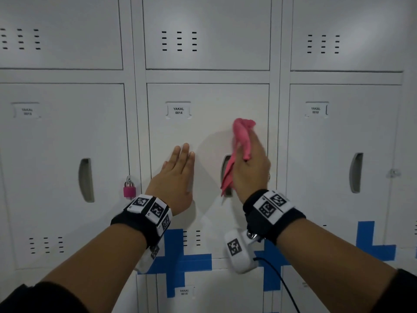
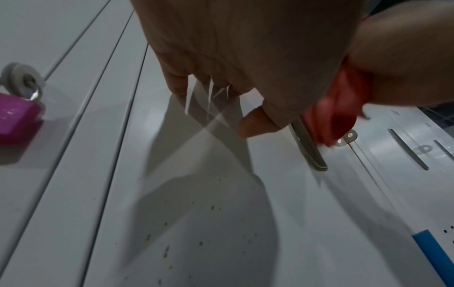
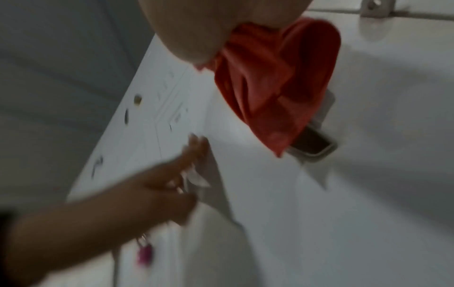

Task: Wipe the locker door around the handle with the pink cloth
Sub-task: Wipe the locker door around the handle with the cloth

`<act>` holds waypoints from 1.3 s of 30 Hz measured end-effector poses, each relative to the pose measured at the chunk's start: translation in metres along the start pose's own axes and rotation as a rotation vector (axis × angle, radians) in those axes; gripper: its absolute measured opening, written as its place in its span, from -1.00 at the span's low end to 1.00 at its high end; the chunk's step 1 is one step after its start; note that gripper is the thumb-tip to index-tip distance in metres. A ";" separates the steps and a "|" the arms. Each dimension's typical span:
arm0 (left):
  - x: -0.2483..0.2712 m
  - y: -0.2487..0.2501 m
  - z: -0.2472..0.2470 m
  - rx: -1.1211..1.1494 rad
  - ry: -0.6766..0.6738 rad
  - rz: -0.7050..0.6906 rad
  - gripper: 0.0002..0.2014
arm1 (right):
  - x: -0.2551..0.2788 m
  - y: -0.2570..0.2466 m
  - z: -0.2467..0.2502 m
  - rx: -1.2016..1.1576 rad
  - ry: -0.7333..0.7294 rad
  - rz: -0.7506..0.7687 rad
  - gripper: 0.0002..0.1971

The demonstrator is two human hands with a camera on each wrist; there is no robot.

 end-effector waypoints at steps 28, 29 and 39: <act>-0.002 -0.002 -0.007 -0.014 -0.014 -0.001 -0.05 | 0.045 0.069 0.028 0.654 -0.591 0.201 -0.40; -0.003 -0.002 -0.007 -0.015 -0.017 -0.002 -0.05 | 0.041 0.065 0.020 0.620 -0.584 0.152 -0.40; -0.001 -0.002 -0.005 -0.002 -0.017 0.000 -0.06 | 0.079 0.068 0.013 1.068 -0.829 0.373 -0.31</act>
Point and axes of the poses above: each hand's wrist, its own x-axis away from the middle knuckle, its own z-axis out of the back of the hand, y = z × x, the point moved 5 cm from there along -x, towards the middle knuckle, and after that the axes turned 15 degrees about -x, right-handed, at the moved point
